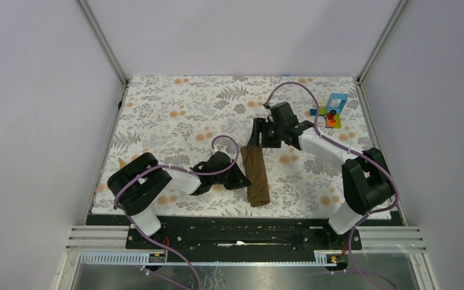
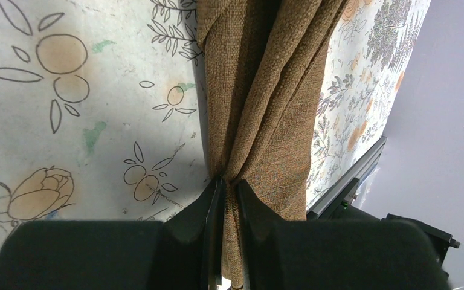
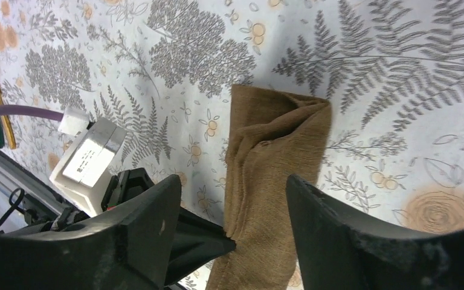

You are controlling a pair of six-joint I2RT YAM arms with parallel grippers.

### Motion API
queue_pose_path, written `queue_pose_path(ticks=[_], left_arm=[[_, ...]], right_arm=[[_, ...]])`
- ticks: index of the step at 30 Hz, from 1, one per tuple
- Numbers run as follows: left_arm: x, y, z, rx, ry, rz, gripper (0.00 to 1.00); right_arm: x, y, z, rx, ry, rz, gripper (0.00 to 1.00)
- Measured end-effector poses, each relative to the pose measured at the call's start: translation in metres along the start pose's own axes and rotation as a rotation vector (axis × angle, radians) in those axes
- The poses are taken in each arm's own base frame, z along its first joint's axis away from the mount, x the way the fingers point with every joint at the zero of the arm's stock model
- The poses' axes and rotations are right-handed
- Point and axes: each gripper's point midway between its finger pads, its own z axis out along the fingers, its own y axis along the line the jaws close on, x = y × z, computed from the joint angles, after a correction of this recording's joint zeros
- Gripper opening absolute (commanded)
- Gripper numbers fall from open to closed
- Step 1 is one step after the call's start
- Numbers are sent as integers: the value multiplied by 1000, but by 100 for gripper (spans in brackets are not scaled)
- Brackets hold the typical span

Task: Fold the napkin into a case and place the utensils inside
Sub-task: Stuff the top corner of the smaller-rectangle-folded napkin into the folded napkin.

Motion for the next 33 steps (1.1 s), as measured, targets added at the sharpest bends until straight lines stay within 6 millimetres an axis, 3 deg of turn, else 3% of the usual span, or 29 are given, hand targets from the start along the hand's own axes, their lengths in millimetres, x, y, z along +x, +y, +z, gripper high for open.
queue_pose_path(ticks=[6,13,18,23,28,33], left_arm=[[0,0,0,-4,-6,3,16],[0,0,-1,-12,-16,8,16],[-1,1,-1,-18,-25,13,15],[-1,1,-1,-19,-26,20,15],[-1,1,-1,-20,-28,20,15],[-1,1,-1,-20,-27,22,15]], right_arm=[[16,8,13,5,33,-27,52],[29,1,28,65,57,-47,51],[36,-2,35,94,69,-64,43],[39,-2,40,111,72,-79,43],[34,4,42,125,52,-104,52],[28,8,45,160,28,-130,48]])
